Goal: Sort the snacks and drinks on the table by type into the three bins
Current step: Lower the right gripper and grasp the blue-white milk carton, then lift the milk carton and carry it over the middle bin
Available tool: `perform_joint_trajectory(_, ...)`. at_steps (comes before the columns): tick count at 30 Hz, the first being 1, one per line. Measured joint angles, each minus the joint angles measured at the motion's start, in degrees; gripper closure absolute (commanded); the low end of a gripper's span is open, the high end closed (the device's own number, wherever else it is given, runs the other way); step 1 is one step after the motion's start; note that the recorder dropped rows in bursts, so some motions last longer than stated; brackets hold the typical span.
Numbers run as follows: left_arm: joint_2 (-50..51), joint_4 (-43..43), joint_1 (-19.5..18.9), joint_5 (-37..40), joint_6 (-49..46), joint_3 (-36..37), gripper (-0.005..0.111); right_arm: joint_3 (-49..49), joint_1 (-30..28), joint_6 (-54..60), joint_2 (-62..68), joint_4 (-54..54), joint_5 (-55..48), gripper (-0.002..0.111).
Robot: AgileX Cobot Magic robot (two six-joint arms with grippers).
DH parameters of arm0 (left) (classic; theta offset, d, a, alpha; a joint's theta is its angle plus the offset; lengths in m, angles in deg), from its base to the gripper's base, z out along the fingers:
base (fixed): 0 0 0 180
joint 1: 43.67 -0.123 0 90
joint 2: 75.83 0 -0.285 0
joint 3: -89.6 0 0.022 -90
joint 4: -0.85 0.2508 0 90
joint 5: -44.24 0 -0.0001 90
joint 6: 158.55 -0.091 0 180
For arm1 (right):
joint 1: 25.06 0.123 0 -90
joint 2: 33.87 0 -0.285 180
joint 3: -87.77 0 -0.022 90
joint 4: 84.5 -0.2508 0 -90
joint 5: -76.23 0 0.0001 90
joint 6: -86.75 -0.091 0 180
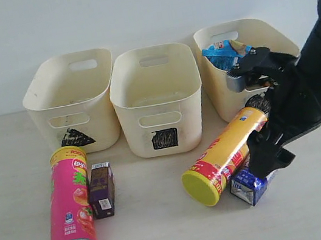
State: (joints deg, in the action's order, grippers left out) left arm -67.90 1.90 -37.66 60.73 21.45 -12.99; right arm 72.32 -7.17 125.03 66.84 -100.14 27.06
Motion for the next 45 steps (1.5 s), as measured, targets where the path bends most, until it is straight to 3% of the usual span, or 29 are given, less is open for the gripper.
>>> perform_joint_trajectory(4, 0.00, 0.00, 0.00, 0.00, 0.00, 0.00, 0.102, -0.14, 3.17, -5.56, 0.75, 6.54, 3.28, 0.003)
perform_joint_trajectory(10, 0.00, 0.00, 0.00, 0.00, 0.00, 0.00, 0.102, -0.14, 3.21, -12.17, 5.33, 10.54, 5.89, 0.003)
perform_joint_trajectory(33, 0.00, 0.00, 0.00, 0.00, 0.00, 0.00, 0.102, -0.14, 3.24, -10.04, 15.02, 10.19, 12.65, 0.006)
perform_joint_trajectory(37, 0.00, 0.00, 0.00, 0.00, 0.00, 0.00, 0.102, -0.14, 3.24, -9.40, 15.90, 10.19, 12.53, 0.030)
perform_joint_trajectory(40, 0.00, 0.00, 0.00, 0.00, 0.00, 0.00, 0.102, -0.14, 3.24, -8.87, 15.98, 10.19, 12.53, 0.067)
perform_joint_trajectory(42, 0.00, 0.00, 0.00, 0.00, 0.00, 0.00, 0.102, -0.14, 3.24, -8.64, 15.98, 10.19, 12.42, 0.100)
perform_joint_trajectory(43, 0.00, 0.00, 0.00, 0.00, 0.00, 0.00, 0.102, -0.14, 3.24, -8.52, 15.98, 10.19, 12.27, 0.108)
perform_joint_trajectory(45, 0.00, 0.00, 0.00, 0.00, 0.00, 0.00, 0.102, -0.14, 3.24, -8.39, 15.98, 10.19, 11.91, 0.107)
